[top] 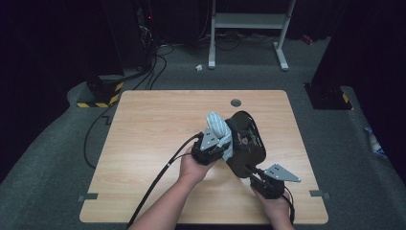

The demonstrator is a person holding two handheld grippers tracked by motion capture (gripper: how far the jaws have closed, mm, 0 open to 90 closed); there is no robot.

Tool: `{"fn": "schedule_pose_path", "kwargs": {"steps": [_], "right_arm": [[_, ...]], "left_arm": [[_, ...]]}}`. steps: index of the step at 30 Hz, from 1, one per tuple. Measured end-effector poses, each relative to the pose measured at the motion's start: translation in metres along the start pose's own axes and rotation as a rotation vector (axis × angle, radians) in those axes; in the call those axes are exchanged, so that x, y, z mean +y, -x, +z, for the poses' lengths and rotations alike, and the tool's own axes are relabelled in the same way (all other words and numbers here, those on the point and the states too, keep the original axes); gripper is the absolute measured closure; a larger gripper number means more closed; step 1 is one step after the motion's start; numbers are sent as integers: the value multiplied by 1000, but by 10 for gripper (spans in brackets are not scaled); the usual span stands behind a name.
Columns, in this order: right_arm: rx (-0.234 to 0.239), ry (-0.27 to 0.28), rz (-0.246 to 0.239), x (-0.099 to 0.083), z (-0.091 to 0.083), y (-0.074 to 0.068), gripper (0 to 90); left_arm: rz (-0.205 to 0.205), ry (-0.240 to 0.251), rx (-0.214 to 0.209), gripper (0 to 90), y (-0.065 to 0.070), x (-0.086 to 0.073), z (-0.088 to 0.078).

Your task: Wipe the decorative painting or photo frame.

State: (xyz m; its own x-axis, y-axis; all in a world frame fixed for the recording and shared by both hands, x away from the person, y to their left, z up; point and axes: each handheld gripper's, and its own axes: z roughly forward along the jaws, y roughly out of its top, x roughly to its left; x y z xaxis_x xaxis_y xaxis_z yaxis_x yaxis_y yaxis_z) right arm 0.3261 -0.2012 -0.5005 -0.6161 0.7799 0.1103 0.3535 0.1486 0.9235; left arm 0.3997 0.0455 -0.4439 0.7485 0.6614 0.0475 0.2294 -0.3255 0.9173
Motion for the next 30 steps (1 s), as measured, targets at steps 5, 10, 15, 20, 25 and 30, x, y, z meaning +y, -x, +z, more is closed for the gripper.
{"fn": "schedule_pose_path", "kwargs": {"steps": [5, 10, 15, 20, 25, 30], "right_arm": [[1, -4, 6, -2, 0, -1, 695], [23, -53, 29, -7, 2, 1, 618], [31, -93, 15, -13, 3, -1, 614], [25, -86, -7, -14, 2, -3, 740], [1, -81, 3, -13, 1, -1, 773], [8, -79, 7, -13, 1, 2, 777]], "left_arm": [[-4, 2, 2, 712, 0, -1, 0], [-4, 3, 2, 711, -1, -1, 2], [-6, 4, 1, 712, -1, -2, 2], [-3, 5, 0, 712, 0, -2, 0], [1, 8, -19, 712, 6, -2, -1], [19, 33, -87, 712, 30, 1, -5]]}}
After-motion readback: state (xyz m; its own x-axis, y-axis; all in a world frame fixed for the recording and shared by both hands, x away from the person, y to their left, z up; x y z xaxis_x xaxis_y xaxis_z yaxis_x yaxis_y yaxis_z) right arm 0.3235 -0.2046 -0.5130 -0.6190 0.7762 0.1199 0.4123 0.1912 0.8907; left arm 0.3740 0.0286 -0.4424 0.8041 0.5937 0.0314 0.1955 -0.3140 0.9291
